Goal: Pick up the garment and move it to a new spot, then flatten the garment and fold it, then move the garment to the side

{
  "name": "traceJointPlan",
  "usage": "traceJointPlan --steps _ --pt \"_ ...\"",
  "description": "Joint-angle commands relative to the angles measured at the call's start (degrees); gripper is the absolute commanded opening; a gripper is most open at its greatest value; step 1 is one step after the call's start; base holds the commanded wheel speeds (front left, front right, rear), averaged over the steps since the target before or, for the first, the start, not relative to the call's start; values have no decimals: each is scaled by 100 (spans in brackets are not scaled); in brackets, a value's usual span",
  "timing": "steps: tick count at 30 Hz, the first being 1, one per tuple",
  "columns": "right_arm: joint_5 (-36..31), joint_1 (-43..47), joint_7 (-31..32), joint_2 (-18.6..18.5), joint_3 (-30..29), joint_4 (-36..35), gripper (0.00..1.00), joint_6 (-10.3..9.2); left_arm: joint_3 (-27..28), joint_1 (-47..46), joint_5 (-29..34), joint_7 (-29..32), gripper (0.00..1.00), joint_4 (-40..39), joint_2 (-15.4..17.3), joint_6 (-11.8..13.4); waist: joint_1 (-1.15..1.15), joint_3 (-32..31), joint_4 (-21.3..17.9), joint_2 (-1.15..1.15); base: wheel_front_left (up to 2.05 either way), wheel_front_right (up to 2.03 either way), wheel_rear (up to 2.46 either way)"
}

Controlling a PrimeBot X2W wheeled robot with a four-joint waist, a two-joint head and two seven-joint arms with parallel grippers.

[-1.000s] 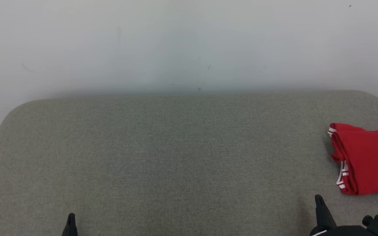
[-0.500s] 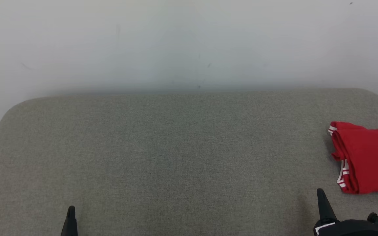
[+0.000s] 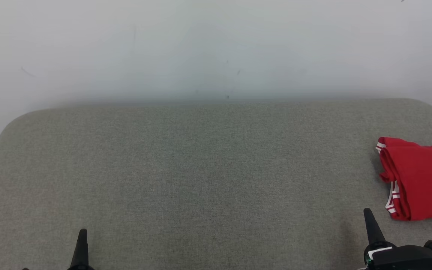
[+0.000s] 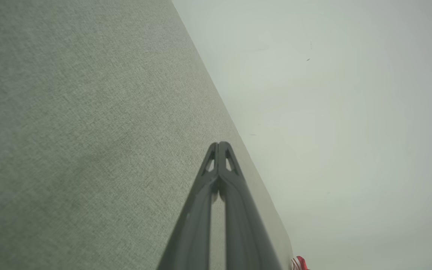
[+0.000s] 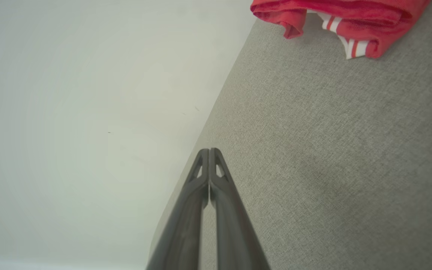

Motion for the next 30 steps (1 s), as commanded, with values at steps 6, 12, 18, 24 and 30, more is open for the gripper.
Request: traceJointPlan --steps 6,12,18,24,30 --pt "440 -133 105 4 -51 -115 0 3 23 -177 -435 113 0 -74 24 7 0 25 -2 0 0 0 0" --pt "763 -153 184 9 -78 -163 0 3 26 -229 -746 187 0 -82 24 7 0 48 -4 0 0 0 0" --pt "1066 -175 253 13 -104 -209 0 3 32 -281 -1048 268 0 -91 25 8 0 71 -6 0 0 0 0" --pt "1299 -199 311 17 -125 -243 0 3 36 -316 -1302 327 0 -94 26 8 0 90 -7 0 0 0 0" --pt "1572 -222 385 21 -150 -284 0 4 41 -357 -1569 396 0 -100 26 8 0 113 -9 0 0 0 0"
